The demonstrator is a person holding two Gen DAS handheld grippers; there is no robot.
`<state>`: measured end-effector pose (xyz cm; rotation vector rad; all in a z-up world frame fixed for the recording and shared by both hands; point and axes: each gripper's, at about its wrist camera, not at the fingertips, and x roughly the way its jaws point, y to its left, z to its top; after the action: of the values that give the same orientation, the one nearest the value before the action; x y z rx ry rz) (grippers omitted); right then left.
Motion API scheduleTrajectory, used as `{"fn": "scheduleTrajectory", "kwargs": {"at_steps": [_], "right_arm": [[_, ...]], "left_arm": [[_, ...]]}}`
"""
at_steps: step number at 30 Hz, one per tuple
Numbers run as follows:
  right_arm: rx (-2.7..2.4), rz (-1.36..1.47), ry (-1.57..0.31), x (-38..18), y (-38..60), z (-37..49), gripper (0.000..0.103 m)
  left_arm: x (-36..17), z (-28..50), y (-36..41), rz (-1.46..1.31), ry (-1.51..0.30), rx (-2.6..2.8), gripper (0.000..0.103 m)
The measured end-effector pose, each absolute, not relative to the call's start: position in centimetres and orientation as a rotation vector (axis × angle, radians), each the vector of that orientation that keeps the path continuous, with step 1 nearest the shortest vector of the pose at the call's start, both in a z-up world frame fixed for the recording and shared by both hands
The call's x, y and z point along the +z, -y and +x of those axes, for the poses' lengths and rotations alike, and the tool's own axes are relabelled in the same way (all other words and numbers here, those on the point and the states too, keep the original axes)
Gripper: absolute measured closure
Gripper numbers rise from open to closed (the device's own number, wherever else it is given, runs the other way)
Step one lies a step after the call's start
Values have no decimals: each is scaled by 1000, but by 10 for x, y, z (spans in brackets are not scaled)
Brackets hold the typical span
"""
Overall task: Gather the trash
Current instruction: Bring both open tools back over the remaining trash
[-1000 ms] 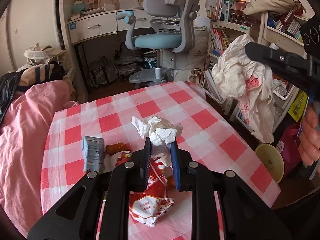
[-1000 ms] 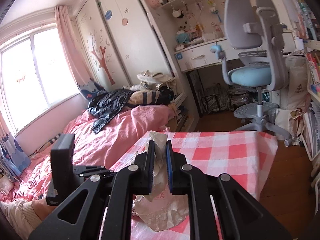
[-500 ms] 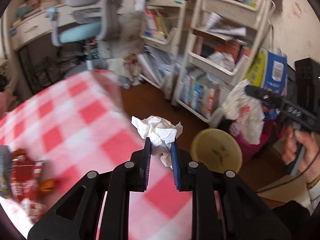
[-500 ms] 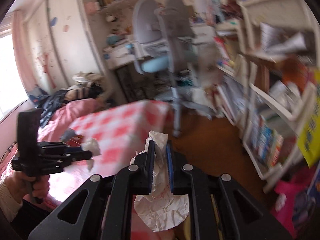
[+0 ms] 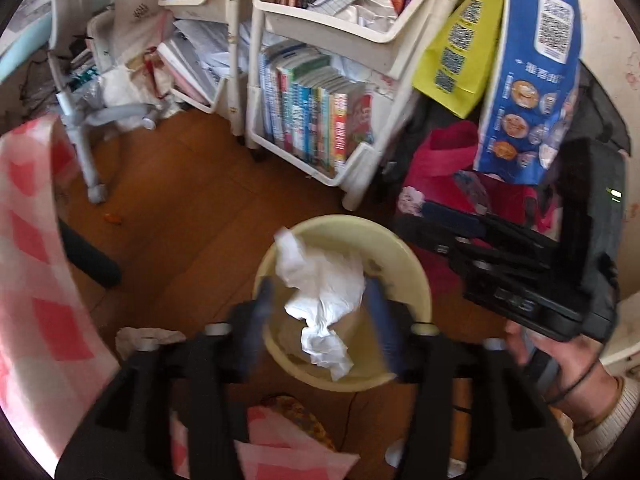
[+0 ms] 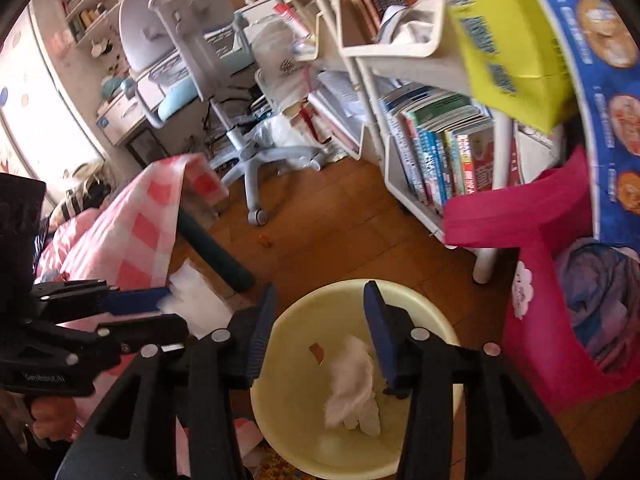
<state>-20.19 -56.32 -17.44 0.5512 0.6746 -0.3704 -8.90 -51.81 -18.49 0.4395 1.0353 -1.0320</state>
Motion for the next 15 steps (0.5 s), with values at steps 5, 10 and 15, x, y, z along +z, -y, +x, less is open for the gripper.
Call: {"fn": "scheduleTrajectory", "kwargs": {"at_steps": [5, 10, 15], "right_arm": [[-348, 557, -604, -146, 557, -203, 48], [-247, 521, -512, -96, 515, -178, 33], [-116, 460, -433, -33, 452, -135, 23]], "left_arm": [[-144, -86, 488, 419, -894, -904, 18], [-90, -70, 412, 352, -771, -705, 8], [-37, -52, 319, 278, -672, -529, 7]]}}
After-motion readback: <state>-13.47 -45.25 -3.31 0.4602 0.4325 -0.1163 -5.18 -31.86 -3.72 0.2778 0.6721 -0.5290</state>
